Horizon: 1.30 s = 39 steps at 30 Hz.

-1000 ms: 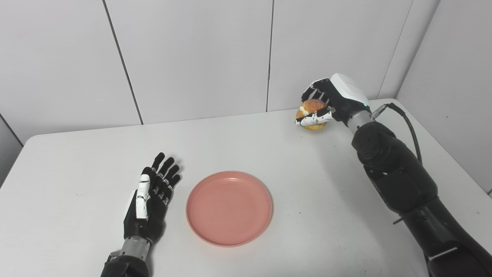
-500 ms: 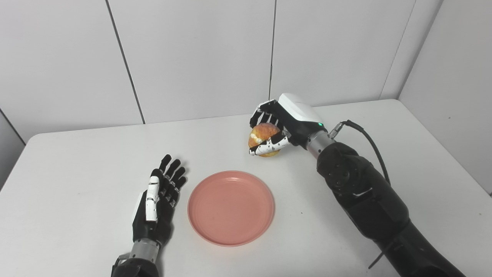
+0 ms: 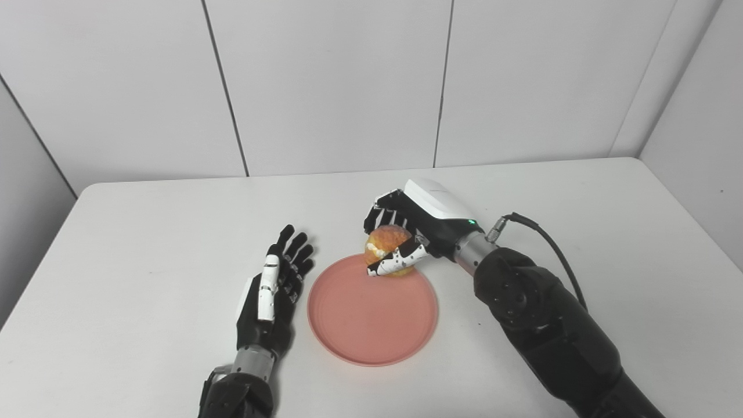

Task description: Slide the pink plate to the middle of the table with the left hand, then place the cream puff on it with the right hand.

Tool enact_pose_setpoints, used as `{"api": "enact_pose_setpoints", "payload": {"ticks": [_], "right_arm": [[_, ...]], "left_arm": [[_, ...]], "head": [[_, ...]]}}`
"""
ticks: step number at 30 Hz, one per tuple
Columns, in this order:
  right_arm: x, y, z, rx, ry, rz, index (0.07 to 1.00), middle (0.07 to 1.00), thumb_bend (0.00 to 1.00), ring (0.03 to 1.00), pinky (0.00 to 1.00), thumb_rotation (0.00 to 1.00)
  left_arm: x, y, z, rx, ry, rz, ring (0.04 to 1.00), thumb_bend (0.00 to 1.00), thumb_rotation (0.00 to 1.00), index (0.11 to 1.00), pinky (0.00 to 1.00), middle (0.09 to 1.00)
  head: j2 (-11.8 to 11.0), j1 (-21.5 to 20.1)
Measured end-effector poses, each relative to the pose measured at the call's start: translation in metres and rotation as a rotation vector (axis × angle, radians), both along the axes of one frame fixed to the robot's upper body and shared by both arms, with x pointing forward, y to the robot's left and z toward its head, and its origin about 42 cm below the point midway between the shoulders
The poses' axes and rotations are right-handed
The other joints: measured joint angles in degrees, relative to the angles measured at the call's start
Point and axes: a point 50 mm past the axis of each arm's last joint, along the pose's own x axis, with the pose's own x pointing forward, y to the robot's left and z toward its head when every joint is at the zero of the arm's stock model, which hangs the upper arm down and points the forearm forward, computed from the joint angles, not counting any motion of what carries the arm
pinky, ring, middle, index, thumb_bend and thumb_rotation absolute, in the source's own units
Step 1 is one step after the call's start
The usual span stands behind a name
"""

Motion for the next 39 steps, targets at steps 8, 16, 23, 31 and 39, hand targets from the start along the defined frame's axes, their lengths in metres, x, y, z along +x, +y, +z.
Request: {"api": "enact_pose_setpoints", "payload": {"ticks": [8,16,23,31,39], "right_arm": [[-0.004,0.011,-0.015,-0.054,0.050,0.039,0.485,0.446,0.52,0.364,0.29,0.13],[-0.005,0.014,-0.035,-0.089,0.090,0.041,0.486,0.454,0.51,0.368,0.28,0.13],[-0.005,0.016,-0.042,-0.119,0.087,0.047,0.486,0.457,0.51,0.365,0.28,0.13],[-0.005,0.021,-0.049,-0.154,0.078,0.063,0.487,0.444,0.52,0.344,0.26,0.13],[-0.006,0.023,-0.049,-0.170,0.056,0.061,0.488,0.432,0.52,0.329,0.24,0.13]], "left_arm": [[-0.001,-0.013,0.004,0.006,0.022,0.002,0.918,0.43,1.00,0.913,0.92,0.907],[-0.002,-0.017,0.004,0.005,0.023,0.004,0.911,0.42,1.00,0.909,0.91,0.899],[-0.002,-0.018,0.004,0.019,0.024,0.003,0.909,0.43,1.00,0.910,0.91,0.899],[-0.002,-0.020,0.004,0.013,0.026,0.014,0.906,0.42,1.00,0.906,0.90,0.897],[-0.002,-0.020,0.005,0.014,0.025,0.014,0.907,0.43,1.00,0.904,0.90,0.899]], "head": [[1.4,2.5],[2.4,3.6],[2.6,4.0],[3.0,4.1],[3.1,4.0]]}}
